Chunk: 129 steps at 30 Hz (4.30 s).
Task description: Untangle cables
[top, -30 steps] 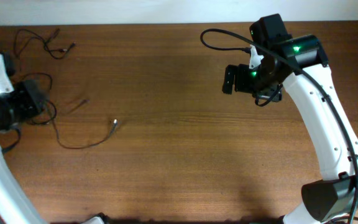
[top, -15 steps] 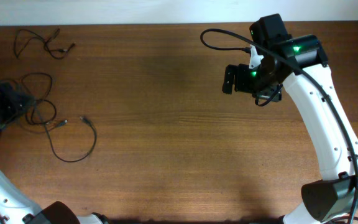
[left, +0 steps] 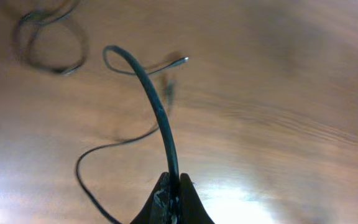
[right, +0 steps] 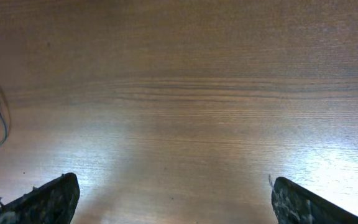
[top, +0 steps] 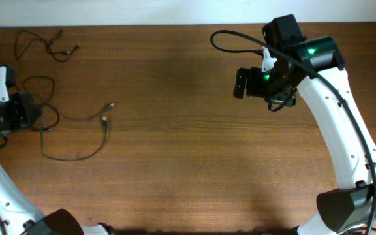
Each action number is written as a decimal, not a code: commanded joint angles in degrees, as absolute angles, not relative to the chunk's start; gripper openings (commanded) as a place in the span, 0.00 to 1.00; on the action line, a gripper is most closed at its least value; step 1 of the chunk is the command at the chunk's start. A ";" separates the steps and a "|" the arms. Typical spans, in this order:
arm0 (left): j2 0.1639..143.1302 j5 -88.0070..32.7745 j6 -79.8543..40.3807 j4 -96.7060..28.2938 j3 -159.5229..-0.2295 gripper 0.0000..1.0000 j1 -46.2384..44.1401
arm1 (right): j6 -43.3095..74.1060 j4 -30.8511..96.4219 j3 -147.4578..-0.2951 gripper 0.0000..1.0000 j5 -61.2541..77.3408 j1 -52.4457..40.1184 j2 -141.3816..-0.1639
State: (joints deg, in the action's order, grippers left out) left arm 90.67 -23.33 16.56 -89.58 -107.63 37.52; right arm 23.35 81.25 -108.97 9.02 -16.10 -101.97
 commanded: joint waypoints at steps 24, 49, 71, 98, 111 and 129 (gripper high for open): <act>94.87 18.17 -36.40 -61.19 -84.44 0.99 43.22 | 22.76 81.25 -109.67 0.98 8.32 -15.99 -102.13; 105.36 -0.99 -15.29 -47.55 -84.42 0.63 30.15 | 22.76 81.25 -109.67 0.98 8.32 -15.99 -102.13; 119.70 -3.27 4.82 -47.64 -84.40 0.27 28.49 | 22.76 81.25 -109.67 0.98 8.32 -15.99 -102.13; 119.46 2.26 0.80 -54.92 -87.33 0.45 28.53 | 22.76 81.25 -109.67 0.98 8.32 -15.99 -102.13; 122.91 -0.43 10.94 -53.23 -87.05 0.46 28.53 | 22.76 81.25 -109.67 0.98 8.32 -15.99 -102.13; 112.79 -6.85 16.43 -57.58 -91.24 0.00 29.34 | 22.74 81.25 -109.67 0.98 8.32 -15.99 -102.13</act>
State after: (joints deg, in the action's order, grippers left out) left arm 120.44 -1.45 13.82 -57.25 -89.06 29.02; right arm 23.33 81.23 -108.97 8.99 -16.10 -101.97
